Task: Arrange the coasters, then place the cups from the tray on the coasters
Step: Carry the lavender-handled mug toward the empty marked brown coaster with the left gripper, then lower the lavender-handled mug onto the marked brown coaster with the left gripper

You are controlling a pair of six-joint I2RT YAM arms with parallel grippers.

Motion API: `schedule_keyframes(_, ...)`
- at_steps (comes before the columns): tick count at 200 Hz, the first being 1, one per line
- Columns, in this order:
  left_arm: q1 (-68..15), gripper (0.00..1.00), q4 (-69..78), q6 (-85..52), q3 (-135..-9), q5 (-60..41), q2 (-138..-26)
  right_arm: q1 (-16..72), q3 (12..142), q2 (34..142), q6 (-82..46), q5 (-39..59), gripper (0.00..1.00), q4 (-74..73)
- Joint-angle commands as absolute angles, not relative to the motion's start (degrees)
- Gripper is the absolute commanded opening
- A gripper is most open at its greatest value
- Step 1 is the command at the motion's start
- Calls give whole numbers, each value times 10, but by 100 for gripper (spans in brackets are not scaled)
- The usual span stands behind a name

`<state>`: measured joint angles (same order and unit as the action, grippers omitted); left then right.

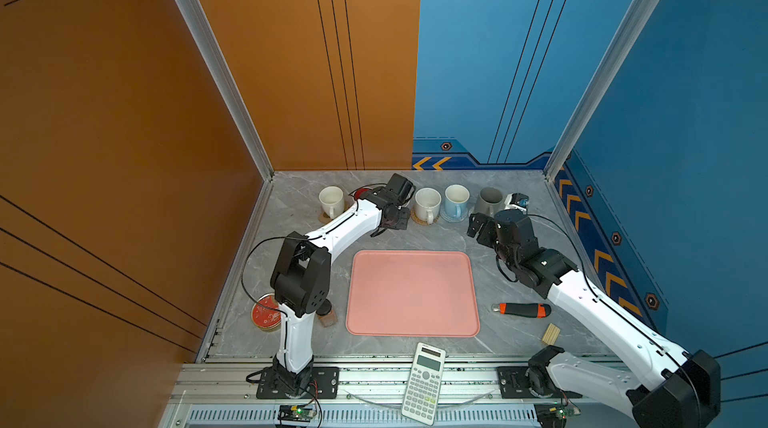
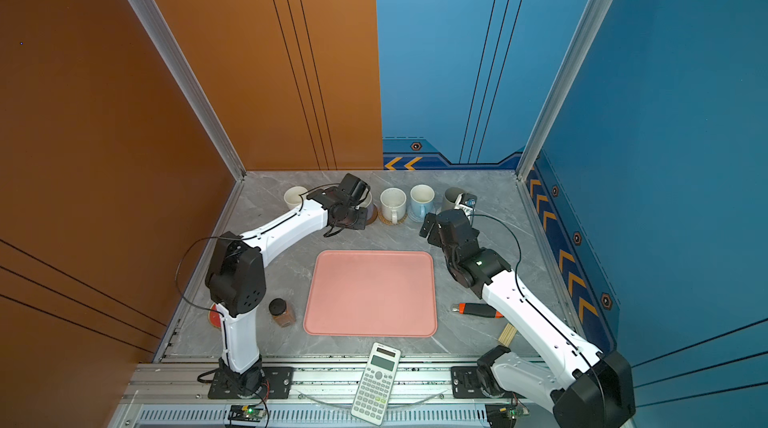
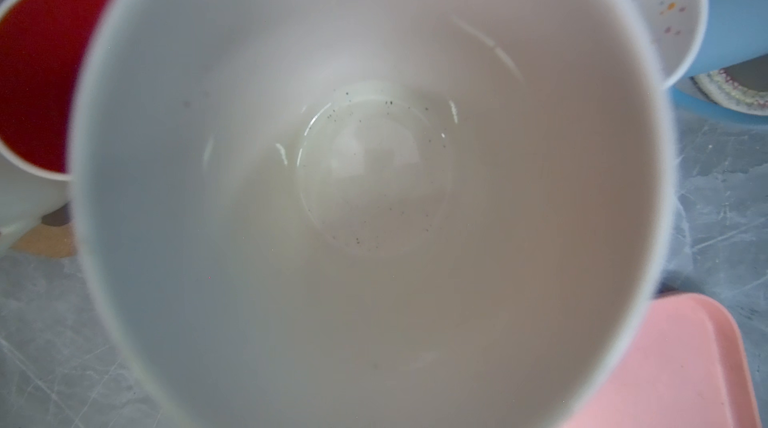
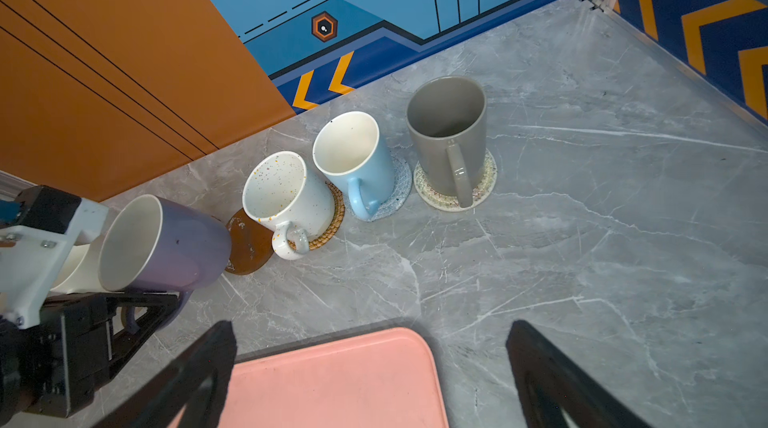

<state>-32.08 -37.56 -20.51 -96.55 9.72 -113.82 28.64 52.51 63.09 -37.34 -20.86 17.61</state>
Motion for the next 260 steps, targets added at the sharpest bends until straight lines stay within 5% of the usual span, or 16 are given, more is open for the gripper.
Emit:
schedule_keyframes(1,-309,0,-359,-198,-1006,91,-1150,281,516,621,-372,-200,100,189)
schedule_keyframes(260,-282,0,-392,-211,-1128,79,-1283,262,512,622,-375,-185,100,190)
